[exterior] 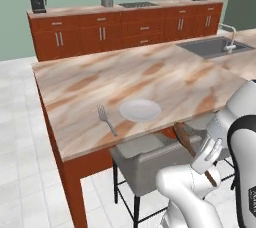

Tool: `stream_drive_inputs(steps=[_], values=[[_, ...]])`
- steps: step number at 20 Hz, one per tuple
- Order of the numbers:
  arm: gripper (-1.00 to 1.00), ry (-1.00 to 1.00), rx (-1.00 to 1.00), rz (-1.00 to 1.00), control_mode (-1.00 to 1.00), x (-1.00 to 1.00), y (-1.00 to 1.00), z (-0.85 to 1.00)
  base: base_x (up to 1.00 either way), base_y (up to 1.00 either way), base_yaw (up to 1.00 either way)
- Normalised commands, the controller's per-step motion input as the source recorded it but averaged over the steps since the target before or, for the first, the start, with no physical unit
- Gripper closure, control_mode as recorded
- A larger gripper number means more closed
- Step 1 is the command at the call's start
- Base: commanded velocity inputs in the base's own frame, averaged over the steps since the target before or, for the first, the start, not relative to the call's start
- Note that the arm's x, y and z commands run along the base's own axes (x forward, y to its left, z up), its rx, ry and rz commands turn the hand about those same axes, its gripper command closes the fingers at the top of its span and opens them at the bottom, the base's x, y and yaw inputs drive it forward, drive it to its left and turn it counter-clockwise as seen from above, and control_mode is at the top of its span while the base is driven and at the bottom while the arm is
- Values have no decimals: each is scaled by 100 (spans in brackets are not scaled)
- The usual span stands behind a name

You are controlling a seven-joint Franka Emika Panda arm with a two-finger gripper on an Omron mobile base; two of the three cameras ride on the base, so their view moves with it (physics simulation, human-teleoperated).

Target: Take the fork and place it on the left side of the plate. Then take the spoon and place it on the right side of the plate. Make sure they're directly next to the plate.

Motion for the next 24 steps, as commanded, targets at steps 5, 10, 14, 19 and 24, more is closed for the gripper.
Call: stream_drive_inputs(steps=[5,10,14,19,24], values=[[100,0,0,0,100,0,0,0,77,-83,4],[100,0,0,0,100,0,0,0,93,-51,18],[100,0,0,0,100,0,0,0,99,-25,26],[100,3,1,2,-100,34,-13,0,57,-8,13],[100,11,1,-5,-100,97,-33,0,0,0,0]])
